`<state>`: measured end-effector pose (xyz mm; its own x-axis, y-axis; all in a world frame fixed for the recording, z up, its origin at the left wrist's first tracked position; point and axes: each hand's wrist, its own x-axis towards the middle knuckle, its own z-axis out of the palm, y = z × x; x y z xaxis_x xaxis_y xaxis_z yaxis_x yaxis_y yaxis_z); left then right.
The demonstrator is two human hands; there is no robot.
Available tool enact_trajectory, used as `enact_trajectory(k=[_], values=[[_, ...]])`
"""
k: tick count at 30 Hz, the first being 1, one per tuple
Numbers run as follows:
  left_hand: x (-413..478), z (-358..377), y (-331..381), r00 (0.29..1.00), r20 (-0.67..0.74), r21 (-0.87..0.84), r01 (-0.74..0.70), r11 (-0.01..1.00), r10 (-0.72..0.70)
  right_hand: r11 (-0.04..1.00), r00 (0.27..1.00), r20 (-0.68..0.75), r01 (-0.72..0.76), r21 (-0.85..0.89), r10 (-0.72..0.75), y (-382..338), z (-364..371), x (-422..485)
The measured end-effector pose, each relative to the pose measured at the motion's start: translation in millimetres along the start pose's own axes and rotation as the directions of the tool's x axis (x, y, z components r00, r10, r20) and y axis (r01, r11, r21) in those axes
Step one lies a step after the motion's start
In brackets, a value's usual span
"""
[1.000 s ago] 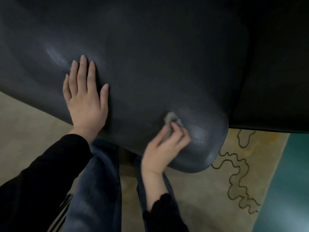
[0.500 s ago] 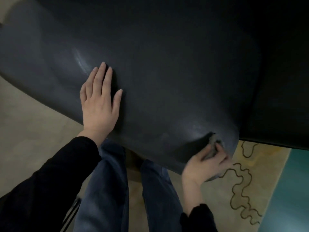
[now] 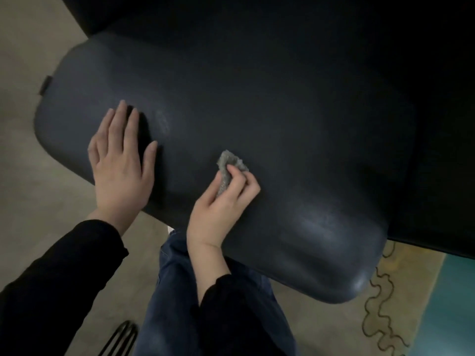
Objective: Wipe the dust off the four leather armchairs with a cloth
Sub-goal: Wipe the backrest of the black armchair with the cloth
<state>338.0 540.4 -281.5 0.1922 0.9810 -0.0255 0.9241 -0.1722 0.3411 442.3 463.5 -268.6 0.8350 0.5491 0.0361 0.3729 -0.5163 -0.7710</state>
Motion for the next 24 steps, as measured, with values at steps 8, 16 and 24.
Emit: enact_trajectory(k=[8,16,24], values=[[15.6,-13.9,-33.0,0.992,0.018,-0.011,0.127,0.992,-0.126,0.988,0.983,-0.167,0.049,-0.147,-0.074,24.5,-41.3,76.3],[23.4,-16.2,-63.1,0.96,0.01,-0.085,0.278,0.957,-0.278,0.977,0.987,-0.135,0.054,-0.206,-0.083,14.6,2.8,88.5],[15.6,-20.9,-88.4,0.939,-0.002,-0.118,0.342,0.932,-0.345,0.897,0.881,0.222,0.439,-0.048,-0.419,-70.0,108.1,32.9]])
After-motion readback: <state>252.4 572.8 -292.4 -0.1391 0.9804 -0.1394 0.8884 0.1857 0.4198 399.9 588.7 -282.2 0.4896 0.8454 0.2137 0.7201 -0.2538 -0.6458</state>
